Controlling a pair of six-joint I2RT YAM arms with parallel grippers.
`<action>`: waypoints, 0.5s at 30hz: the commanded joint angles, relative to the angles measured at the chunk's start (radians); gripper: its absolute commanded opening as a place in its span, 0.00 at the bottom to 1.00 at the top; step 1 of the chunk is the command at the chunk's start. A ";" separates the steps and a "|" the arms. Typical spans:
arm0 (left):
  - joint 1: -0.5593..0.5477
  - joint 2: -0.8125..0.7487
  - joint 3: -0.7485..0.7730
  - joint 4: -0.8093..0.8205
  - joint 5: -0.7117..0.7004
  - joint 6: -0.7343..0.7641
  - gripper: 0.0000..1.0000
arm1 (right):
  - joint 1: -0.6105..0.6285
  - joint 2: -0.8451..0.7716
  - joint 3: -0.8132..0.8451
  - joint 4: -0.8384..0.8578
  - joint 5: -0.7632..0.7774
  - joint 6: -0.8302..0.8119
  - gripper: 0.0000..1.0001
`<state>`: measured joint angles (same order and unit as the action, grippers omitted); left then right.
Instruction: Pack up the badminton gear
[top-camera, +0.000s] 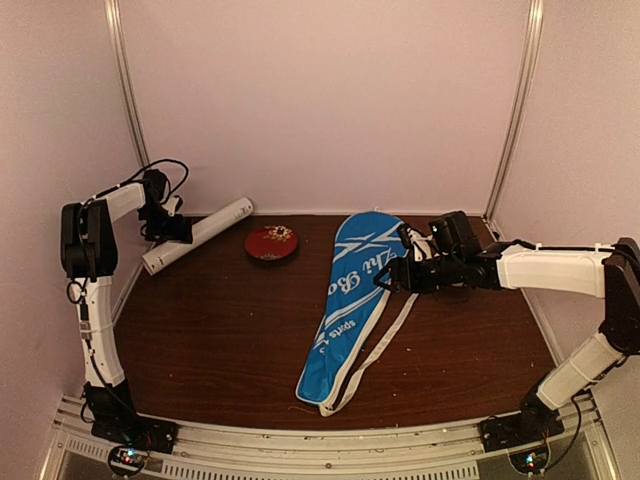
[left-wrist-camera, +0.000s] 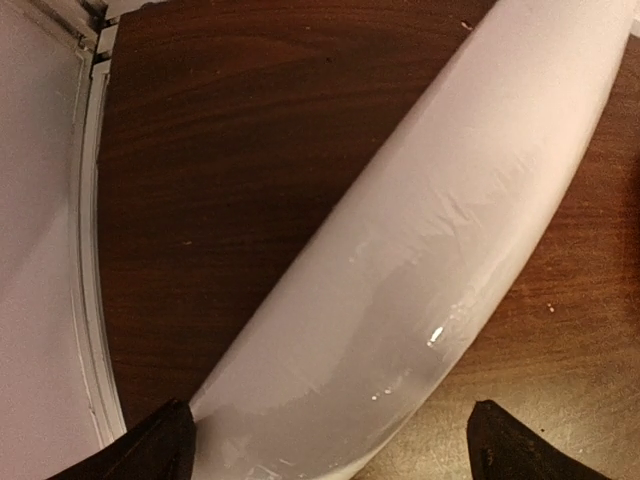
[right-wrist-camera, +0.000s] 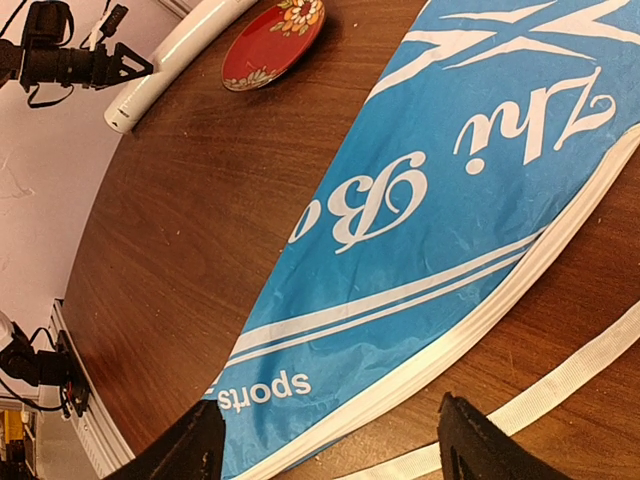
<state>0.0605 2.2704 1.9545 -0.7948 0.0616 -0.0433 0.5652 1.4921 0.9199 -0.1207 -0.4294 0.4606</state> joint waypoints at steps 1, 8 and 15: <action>0.010 0.019 0.062 -0.033 0.126 0.067 0.98 | 0.000 -0.030 -0.014 0.011 -0.021 -0.014 0.75; 0.008 0.018 0.010 -0.067 0.205 0.073 0.98 | -0.001 -0.034 0.011 -0.002 -0.032 -0.017 0.75; -0.044 -0.041 -0.100 -0.070 0.054 0.111 0.98 | -0.001 -0.044 0.018 0.000 -0.043 -0.018 0.76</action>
<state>0.0593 2.2654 1.8973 -0.8158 0.1951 0.0231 0.5652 1.4872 0.9154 -0.1234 -0.4545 0.4507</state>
